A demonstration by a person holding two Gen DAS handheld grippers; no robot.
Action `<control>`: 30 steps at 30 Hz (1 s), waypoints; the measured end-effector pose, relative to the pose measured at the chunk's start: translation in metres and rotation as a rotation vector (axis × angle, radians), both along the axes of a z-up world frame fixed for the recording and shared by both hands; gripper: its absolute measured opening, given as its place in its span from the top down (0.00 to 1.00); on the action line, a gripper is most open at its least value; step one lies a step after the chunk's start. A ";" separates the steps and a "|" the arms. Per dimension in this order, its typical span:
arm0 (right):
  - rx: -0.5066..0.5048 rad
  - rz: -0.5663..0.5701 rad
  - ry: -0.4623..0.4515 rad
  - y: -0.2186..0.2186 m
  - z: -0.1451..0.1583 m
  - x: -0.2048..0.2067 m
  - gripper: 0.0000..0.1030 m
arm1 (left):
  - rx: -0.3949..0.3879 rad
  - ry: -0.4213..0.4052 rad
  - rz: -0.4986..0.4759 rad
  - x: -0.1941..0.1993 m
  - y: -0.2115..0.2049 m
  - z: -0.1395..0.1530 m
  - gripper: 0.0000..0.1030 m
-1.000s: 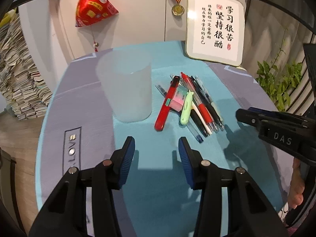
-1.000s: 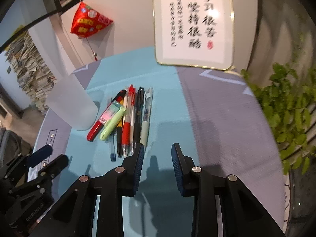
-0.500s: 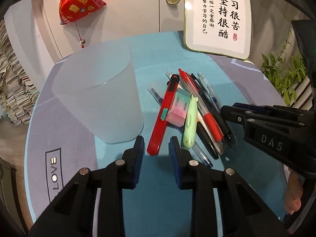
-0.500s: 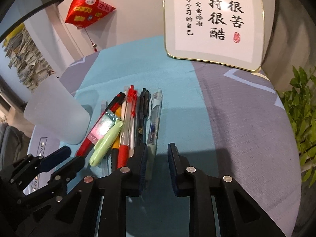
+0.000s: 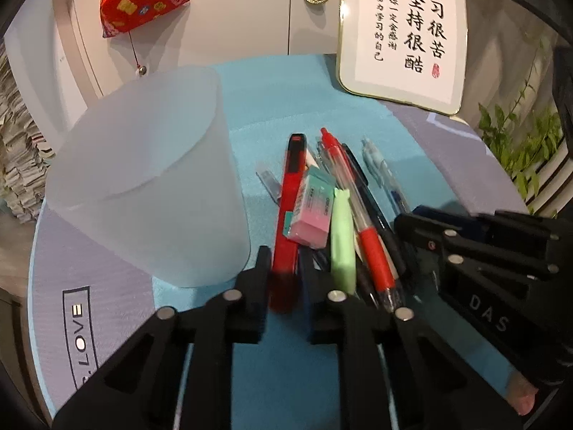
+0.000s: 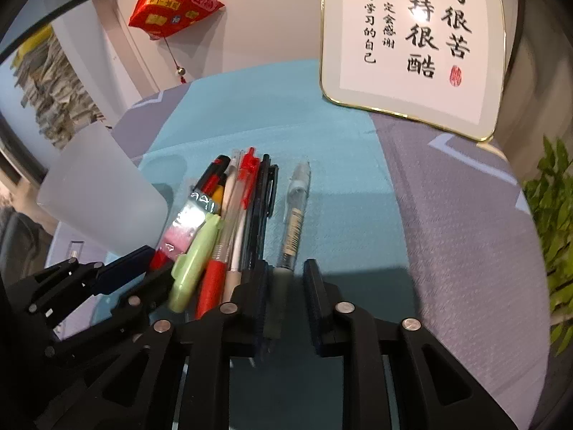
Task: Organize stationery
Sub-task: 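Lift the red marker with the left tool and carry it toward the frosted cup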
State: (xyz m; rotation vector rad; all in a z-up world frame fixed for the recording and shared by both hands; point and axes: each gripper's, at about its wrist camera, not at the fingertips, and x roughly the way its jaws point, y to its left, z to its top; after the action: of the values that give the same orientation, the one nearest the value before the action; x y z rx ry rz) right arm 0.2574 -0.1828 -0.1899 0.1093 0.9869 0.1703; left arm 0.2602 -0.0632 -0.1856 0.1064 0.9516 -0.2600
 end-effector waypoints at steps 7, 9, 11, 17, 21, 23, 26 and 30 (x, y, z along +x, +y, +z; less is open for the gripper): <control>0.070 -0.006 0.015 -0.016 0.005 -0.014 0.88 | -0.055 0.038 -0.006 -0.014 0.010 0.004 0.89; 0.056 0.006 0.009 -0.020 0.009 -0.024 0.88 | -0.062 0.040 -0.020 -0.027 0.016 0.007 0.89; 0.038 0.021 0.023 -0.025 0.010 -0.039 0.88 | -0.058 0.040 -0.032 -0.041 0.022 0.008 0.89; 0.037 0.089 0.083 -0.032 0.004 -0.081 0.88 | -0.055 0.105 -0.049 -0.080 0.043 0.000 0.89; 0.030 0.148 0.113 -0.024 0.004 -0.098 0.88 | -0.019 0.096 -0.063 -0.097 0.045 0.001 0.88; 0.028 0.166 0.113 -0.021 0.003 -0.097 0.88 | -0.010 0.086 -0.062 -0.100 0.044 0.001 0.88; 0.032 0.150 0.094 -0.023 0.005 -0.094 0.84 | 0.001 0.073 -0.056 -0.098 0.043 0.003 0.75; 0.049 0.124 0.069 -0.023 0.009 -0.086 0.66 | 0.018 0.040 -0.055 -0.084 0.035 0.007 0.63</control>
State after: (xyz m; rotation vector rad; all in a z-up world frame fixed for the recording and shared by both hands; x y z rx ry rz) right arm 0.1712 -0.2055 -0.1804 0.0994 1.0593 0.3058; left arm 0.1761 -0.0278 -0.1790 0.1447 0.9917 -0.3057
